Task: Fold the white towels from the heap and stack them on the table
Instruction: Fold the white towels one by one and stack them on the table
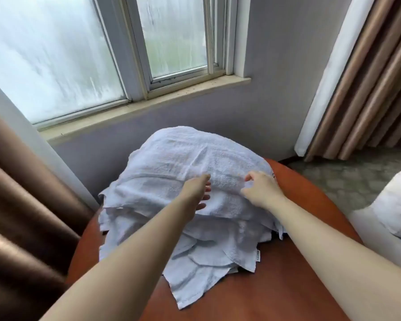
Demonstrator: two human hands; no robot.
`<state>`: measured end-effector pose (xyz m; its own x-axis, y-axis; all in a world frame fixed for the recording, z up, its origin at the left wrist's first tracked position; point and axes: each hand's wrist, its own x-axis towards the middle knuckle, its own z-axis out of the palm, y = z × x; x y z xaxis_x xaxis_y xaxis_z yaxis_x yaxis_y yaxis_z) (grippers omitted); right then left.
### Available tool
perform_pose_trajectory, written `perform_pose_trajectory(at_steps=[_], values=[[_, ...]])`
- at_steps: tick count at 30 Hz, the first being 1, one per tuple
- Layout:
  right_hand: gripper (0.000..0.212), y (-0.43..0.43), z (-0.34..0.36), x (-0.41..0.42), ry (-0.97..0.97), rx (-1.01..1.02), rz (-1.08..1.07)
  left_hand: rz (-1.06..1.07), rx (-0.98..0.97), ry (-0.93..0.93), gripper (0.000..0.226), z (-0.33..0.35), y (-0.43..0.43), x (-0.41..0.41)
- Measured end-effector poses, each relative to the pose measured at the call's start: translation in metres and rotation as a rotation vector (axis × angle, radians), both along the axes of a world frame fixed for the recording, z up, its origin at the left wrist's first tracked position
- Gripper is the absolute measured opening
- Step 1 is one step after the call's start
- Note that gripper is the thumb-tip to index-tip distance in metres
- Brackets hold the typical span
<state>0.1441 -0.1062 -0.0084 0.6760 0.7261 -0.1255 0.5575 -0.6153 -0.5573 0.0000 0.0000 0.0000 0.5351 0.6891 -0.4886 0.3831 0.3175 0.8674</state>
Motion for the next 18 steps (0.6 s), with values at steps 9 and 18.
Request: perform_pose_trajectory(at_steps=[9, 18], values=[[0.083, -0.016, -0.052, 0.027, -0.216, -0.119, 0.066, 0.285, -0.088, -0.045, 0.044, -0.041, -0.022, 0.045], [0.011, -0.03, -0.062, 0.028, -0.259, 0.064, 0.087, 0.363, -0.184, -0.197, 0.033, -0.054, -0.028, 0.056]])
